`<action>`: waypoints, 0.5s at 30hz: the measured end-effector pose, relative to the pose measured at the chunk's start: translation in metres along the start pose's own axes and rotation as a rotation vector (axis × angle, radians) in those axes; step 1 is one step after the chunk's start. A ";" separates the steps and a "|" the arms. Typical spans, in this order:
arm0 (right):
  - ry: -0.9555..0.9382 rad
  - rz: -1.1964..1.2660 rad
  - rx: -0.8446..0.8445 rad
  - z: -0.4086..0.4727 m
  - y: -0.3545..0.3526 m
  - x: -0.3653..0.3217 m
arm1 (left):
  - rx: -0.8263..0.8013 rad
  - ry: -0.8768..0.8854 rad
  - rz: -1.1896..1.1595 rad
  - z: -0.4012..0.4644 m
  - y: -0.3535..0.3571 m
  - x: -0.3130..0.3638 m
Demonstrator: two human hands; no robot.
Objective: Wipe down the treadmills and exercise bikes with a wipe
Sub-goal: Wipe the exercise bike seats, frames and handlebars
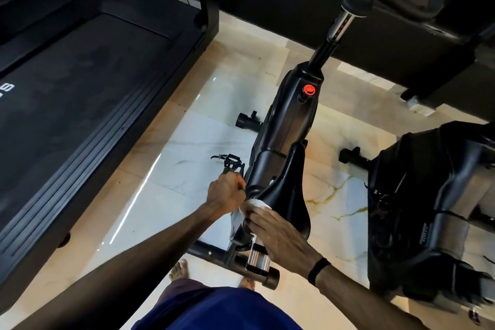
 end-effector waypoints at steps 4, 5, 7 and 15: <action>0.224 0.017 0.070 0.026 -0.008 0.016 | -0.004 -0.010 0.016 0.002 0.001 0.003; 0.318 -0.009 0.053 0.036 -0.007 0.020 | -0.001 -0.010 0.021 0.003 0.000 0.004; 0.429 -0.094 -0.054 0.050 0.001 0.026 | -0.001 -0.006 0.026 0.002 0.001 0.004; 0.104 -0.173 -0.064 0.028 0.026 -0.004 | -0.020 0.010 0.036 -0.004 0.013 0.005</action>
Point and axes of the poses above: each hand's wrist, its own z-axis towards the middle knuckle, its own y-axis out of the palm, x = y × z, the point moved 6 cm from there along z, towards the middle knuckle, and after that the axes turned 13 degrees about -y, right-handed, at the moved point
